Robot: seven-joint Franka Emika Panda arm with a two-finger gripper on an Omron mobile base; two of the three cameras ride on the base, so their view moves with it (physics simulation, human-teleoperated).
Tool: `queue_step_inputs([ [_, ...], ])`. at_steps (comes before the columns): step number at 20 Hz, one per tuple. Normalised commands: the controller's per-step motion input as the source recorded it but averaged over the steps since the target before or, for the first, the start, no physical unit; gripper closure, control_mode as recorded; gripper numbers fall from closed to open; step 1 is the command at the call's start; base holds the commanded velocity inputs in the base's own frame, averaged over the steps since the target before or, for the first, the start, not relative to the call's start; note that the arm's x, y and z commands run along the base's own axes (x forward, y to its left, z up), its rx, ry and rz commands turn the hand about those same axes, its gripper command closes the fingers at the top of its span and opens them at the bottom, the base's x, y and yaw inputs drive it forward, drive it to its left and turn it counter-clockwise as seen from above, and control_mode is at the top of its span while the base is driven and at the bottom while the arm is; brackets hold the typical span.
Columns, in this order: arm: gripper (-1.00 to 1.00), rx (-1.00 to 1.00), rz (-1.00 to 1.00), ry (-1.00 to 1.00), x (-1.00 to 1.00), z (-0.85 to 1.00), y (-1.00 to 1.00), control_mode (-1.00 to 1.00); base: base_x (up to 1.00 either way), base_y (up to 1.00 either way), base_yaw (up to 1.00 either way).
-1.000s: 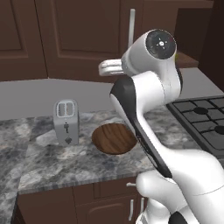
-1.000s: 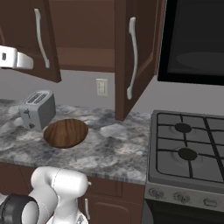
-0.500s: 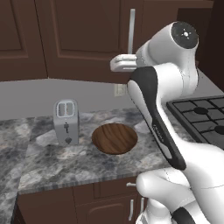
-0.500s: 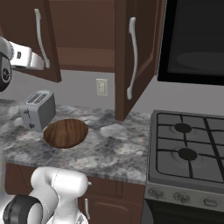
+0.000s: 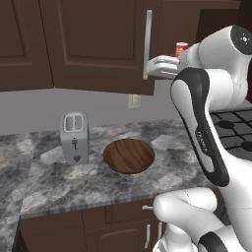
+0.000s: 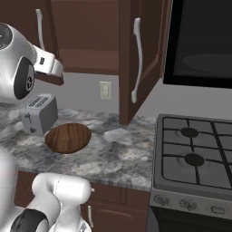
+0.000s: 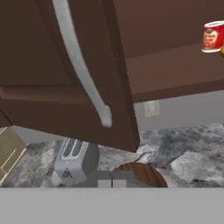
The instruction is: Open the cabinet. Pick the orange and mango from the cabinet and place them into the bowl. Then close the cabinet.
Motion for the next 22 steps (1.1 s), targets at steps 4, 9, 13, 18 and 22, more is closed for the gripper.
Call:
queue_step_inputs([
  [4, 1.00, 0.19, 0.00, 0.01, 0.14, 0.00, -0.35, -1.00, 0.00, 0.00, 0.00],
  [9, 1.00, 0.19, 0.00, 0.03, 0.20, 0.00, -0.37, -1.00, 0.00, 0.00, 0.00],
  [13, 1.00, 0.19, 0.01, 0.00, 0.43, 0.00, -0.25, -1.00, 0.00, 0.00, 0.00],
  [18, 1.00, 0.19, 0.04, 0.00, 0.64, 0.00, -0.12, -1.00, 0.00, 0.00, 0.00],
  [22, 1.00, 0.20, 0.05, 0.00, 0.58, -0.01, -0.03, -1.00, 0.00, 0.00, 0.00],
])
